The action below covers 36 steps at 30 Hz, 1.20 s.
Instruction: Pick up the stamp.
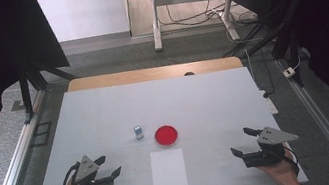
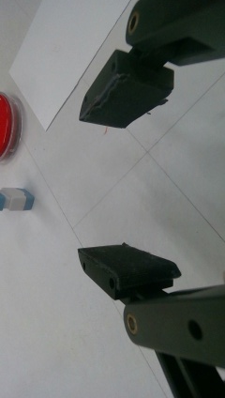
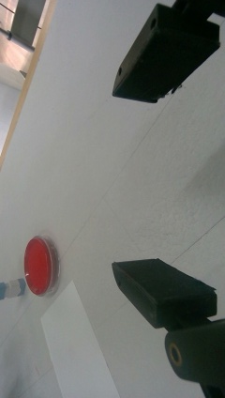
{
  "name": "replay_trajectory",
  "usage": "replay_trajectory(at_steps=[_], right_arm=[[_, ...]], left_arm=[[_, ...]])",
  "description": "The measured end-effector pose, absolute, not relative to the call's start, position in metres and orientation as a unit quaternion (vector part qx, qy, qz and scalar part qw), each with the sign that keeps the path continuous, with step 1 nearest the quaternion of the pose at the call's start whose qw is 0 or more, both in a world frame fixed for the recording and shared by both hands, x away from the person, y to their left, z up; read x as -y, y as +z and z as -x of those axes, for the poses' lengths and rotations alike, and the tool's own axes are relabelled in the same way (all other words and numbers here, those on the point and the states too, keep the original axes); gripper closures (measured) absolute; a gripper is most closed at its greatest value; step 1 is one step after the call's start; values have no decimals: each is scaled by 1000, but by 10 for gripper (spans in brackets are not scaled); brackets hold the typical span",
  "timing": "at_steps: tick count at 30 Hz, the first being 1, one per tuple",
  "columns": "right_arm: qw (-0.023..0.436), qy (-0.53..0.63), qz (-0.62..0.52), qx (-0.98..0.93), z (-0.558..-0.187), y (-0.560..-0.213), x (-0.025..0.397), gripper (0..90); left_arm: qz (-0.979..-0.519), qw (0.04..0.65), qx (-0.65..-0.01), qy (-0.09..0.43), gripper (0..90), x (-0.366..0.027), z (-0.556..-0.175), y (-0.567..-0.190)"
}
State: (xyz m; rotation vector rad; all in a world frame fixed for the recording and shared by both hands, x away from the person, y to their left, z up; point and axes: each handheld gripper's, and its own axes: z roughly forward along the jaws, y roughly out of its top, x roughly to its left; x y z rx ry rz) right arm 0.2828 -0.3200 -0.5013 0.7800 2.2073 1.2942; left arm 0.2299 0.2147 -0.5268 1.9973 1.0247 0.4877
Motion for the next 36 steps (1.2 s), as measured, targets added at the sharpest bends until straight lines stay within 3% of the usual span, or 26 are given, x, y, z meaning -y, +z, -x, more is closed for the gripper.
replay_trajectory(at_steps=[36], right_arm=[[220, 482, -291, -797, -282, -502, 315, 202]], left_arm=[[-794, 412, -400, 200, 309, -210, -236, -521]])
